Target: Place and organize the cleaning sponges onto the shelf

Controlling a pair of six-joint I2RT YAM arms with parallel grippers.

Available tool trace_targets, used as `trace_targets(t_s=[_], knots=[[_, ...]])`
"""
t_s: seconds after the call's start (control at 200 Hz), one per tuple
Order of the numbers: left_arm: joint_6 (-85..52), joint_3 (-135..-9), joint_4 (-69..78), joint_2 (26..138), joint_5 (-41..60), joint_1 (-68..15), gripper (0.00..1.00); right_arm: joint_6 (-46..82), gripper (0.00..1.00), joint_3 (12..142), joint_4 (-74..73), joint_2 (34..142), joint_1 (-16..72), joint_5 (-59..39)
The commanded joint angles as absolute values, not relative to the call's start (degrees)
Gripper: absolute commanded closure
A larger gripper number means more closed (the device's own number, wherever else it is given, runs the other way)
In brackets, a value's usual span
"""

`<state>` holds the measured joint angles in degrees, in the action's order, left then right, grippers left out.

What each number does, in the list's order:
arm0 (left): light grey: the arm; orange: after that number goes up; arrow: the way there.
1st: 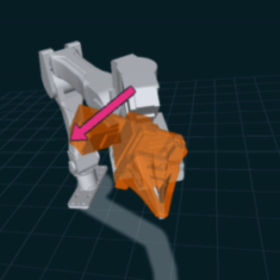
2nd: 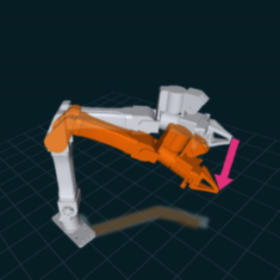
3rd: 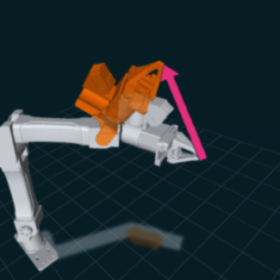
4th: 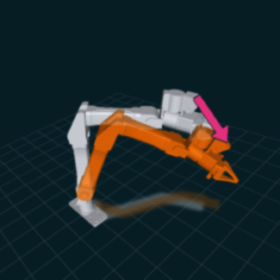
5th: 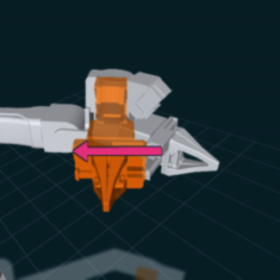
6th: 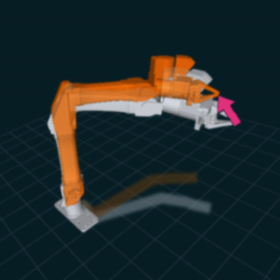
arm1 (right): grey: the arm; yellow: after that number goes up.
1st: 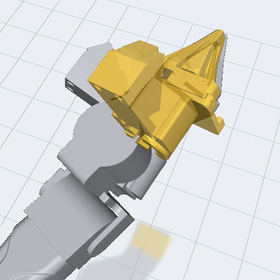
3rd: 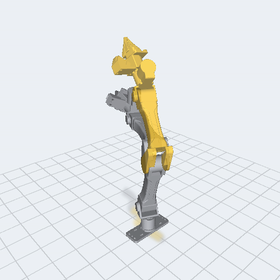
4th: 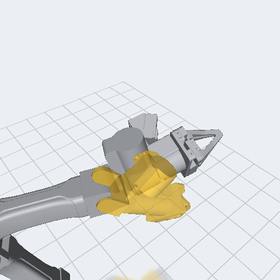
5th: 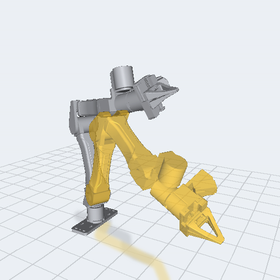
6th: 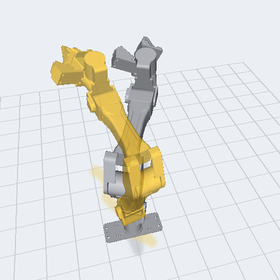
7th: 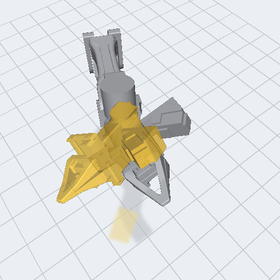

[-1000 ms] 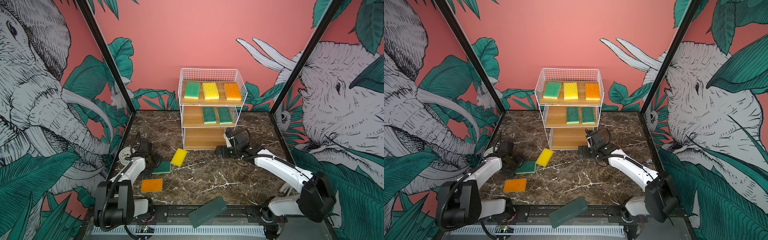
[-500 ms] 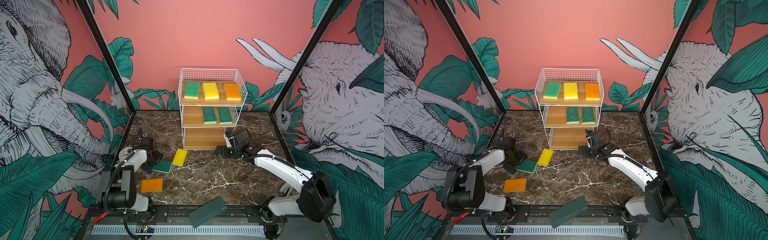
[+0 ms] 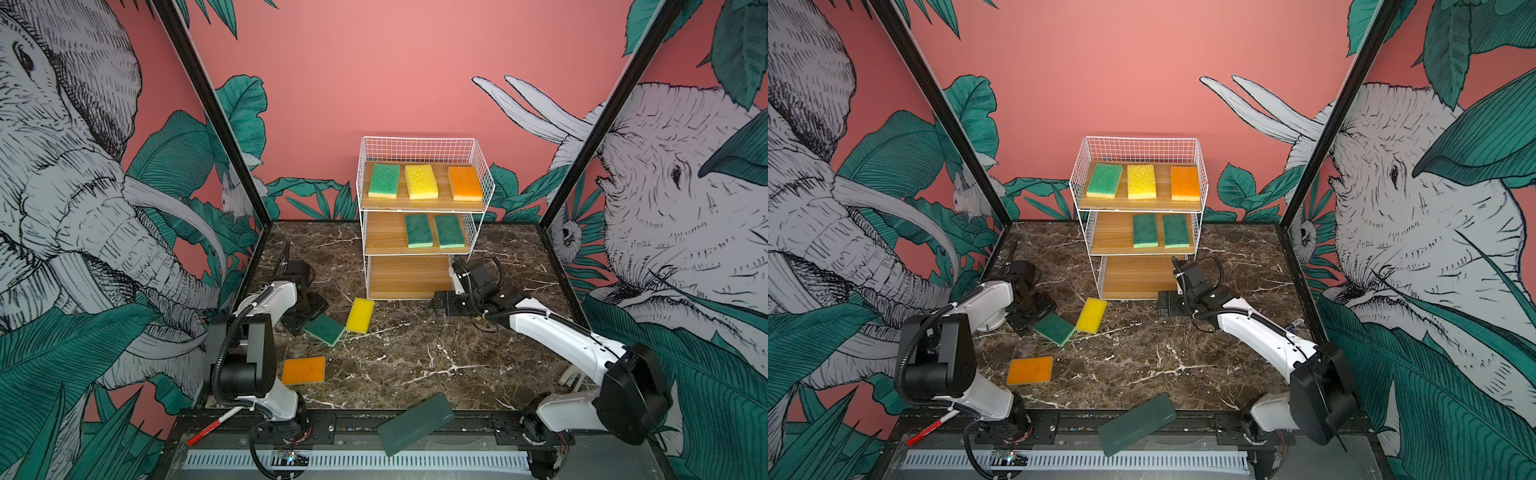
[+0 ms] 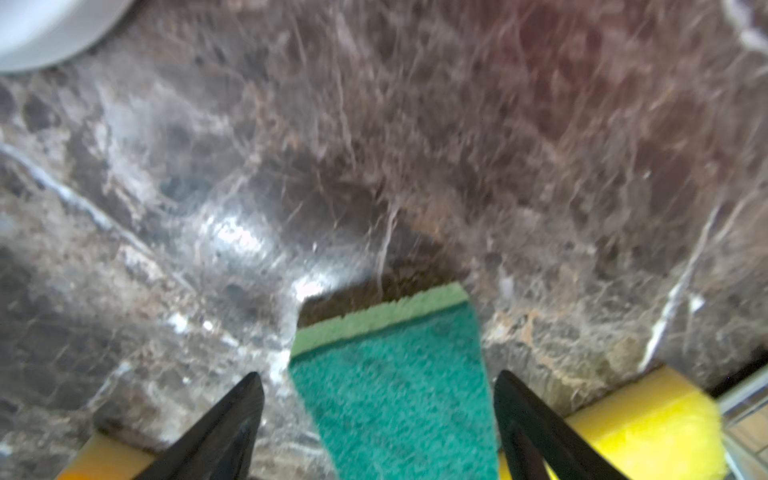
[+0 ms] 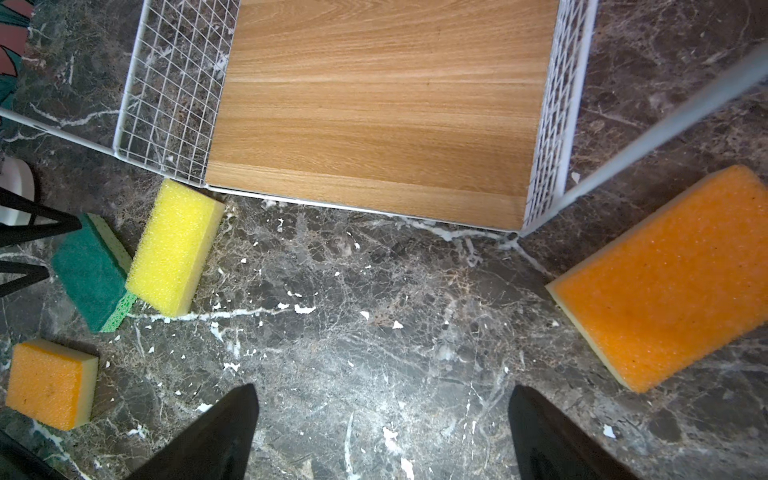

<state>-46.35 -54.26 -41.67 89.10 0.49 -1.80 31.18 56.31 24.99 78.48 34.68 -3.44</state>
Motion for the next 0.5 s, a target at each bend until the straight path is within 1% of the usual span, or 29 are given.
trace_targets(t_s=[0.0, 0.145, 0.495], knots=[[-46.1, -53.1, -46.6, 84.6, -1.0, -3.1, 0.09, 30.3, 0.03, 55.6, 25.1, 77.0, 34.1, -2.8], [-49.3, -51.5, -44.1, 83.9, 0.7, -5.0, 0.08, 30.1, 0.03, 55.5, 25.0, 76.7, 34.0, -2.8], [-54.2, -50.9, -40.4, 89.9, 1.7, -9.4, 0.07, 29.7, 0.03, 54.1, 24.4, 75.1, 33.2, -2.9]])
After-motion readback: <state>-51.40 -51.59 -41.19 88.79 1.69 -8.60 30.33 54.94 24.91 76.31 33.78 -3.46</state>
